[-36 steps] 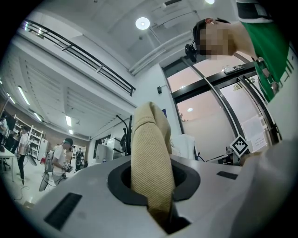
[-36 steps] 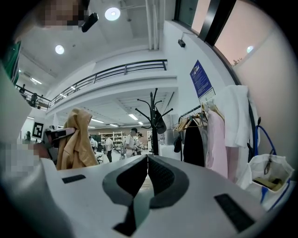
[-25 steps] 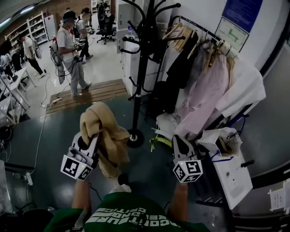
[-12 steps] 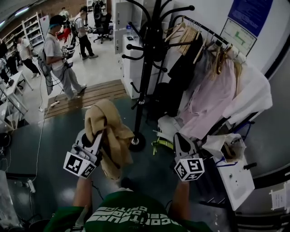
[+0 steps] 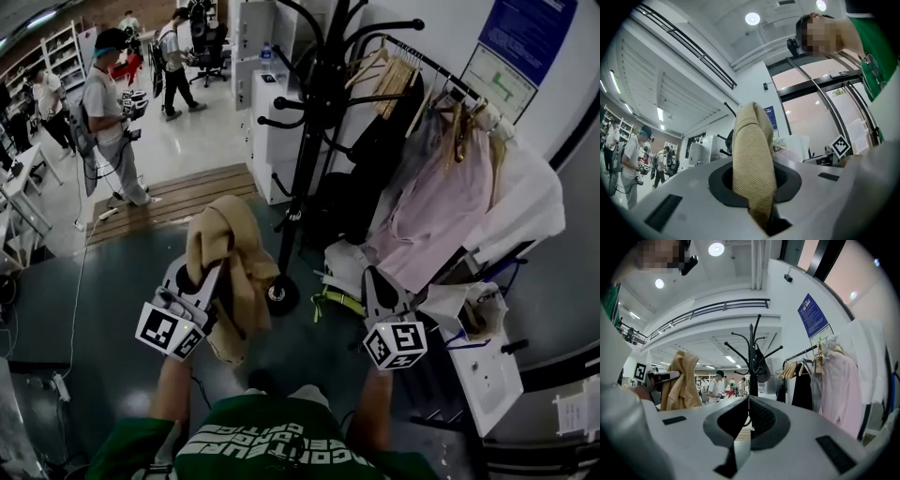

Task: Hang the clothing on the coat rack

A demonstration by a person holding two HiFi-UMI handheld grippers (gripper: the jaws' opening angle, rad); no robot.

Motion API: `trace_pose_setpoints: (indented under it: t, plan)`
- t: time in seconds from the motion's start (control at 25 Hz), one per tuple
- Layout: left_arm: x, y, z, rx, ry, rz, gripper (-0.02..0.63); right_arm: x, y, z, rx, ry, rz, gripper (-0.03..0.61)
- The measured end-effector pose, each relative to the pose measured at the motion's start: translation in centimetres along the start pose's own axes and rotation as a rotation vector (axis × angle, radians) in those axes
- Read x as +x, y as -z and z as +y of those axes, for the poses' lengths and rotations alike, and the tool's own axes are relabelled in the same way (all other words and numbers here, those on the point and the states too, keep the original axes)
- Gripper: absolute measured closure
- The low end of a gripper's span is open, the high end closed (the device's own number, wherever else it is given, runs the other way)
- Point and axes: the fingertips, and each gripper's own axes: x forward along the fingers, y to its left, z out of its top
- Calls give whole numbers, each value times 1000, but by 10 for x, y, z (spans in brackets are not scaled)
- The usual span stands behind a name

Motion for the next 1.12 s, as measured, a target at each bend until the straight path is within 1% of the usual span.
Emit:
trace_pose_setpoints:
  t: [0.12, 0.28, 0.6, 0.8, 1.12]
  plan:
    - [8, -3, 2, 10, -11, 2, 558, 6, -6, -2, -4, -17, -14, 569]
    - [21, -8, 5, 17, -45, 1, 558, 15, -12, -5, -12, -56, -21, 569]
    - [53, -22, 6, 23, -109, -14, 558, 25, -26, -28, -14, -103, -46, 569]
    - [75, -44, 7, 45, -129, -56, 558, 29, -28, -42, -12, -120, -54, 569]
    - [115, -84, 14, 92, -144, -115, 558, 33, -32, -63, 2, -125, -71, 569]
